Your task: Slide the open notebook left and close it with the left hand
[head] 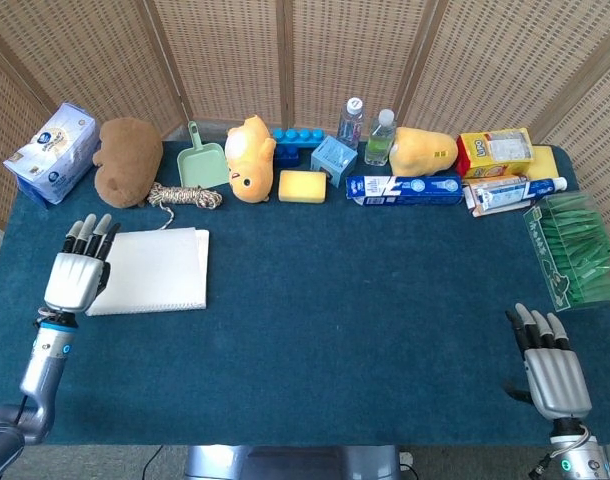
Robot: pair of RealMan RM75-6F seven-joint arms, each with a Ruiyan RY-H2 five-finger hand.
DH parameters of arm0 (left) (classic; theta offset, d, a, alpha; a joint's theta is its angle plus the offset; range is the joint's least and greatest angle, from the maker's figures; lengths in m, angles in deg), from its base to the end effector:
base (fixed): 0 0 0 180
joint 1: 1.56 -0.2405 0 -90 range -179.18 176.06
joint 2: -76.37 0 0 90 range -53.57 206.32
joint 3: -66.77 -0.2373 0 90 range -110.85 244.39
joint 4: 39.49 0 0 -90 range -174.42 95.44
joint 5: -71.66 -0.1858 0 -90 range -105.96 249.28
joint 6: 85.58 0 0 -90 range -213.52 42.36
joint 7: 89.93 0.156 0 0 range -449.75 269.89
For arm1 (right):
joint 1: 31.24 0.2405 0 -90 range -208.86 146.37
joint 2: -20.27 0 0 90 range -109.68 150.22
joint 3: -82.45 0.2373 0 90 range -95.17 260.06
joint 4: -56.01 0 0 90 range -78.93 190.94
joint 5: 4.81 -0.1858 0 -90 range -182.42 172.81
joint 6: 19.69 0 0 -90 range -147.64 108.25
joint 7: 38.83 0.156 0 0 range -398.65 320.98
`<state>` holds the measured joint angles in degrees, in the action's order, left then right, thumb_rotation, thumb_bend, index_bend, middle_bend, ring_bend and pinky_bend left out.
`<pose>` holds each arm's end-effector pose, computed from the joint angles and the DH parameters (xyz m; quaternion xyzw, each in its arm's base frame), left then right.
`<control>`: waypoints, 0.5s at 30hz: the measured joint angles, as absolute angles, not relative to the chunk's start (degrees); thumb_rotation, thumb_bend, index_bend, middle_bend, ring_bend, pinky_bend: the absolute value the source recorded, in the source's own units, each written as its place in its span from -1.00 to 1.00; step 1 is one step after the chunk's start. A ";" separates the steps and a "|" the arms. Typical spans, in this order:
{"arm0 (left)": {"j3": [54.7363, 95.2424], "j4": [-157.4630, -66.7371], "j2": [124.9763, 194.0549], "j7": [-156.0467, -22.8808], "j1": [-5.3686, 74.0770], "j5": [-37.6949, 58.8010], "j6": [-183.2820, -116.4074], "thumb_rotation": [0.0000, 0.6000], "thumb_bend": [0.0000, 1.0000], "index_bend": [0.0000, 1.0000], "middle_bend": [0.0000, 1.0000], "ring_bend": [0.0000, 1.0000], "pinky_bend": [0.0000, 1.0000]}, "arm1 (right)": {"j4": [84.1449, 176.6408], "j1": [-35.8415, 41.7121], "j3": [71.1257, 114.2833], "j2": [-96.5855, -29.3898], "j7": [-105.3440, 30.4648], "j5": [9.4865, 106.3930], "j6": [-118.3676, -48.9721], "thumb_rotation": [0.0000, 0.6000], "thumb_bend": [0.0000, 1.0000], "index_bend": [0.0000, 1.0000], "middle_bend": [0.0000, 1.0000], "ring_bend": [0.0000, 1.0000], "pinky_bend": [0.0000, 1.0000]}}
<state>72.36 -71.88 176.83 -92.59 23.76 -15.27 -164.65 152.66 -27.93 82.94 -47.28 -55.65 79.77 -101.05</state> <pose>-0.2916 0.3181 0.0721 -0.6782 -0.1952 -0.3574 0.6117 -0.2803 -0.1718 0.1350 0.6408 -0.3809 0.2992 0.5957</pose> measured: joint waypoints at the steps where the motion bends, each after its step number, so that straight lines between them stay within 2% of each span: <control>1: 72.08 -72.12 176.86 -92.30 23.78 -15.50 -164.68 1.00 0.10 -1.00 -1.00 -1.00 -0.79 | 152.67 -27.94 82.93 -47.27 -55.62 79.79 -101.07 1.00 -1.00 -1.00 -1.00 -1.00 -1.00; 9: 69.09 -74.45 176.40 -88.12 23.34 -17.70 -164.64 1.00 0.10 -1.00 -1.00 -1.00 -0.79 | 152.95 -28.02 82.98 -46.79 -54.80 80.00 -101.41 1.00 -1.00 -1.00 -1.00 -1.00 -1.00; 15: 68.35 -75.39 175.65 -86.37 22.76 -17.13 -162.06 1.00 0.10 -1.00 -1.00 -1.00 -0.79 | 153.10 -28.06 83.00 -46.55 -54.58 80.09 -101.58 1.00 -1.00 -1.00 -1.00 -1.00 -1.00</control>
<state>68.35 -75.39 175.65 -86.37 22.76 -17.13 -162.06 153.10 -28.06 83.00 -46.55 -54.58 80.09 -101.58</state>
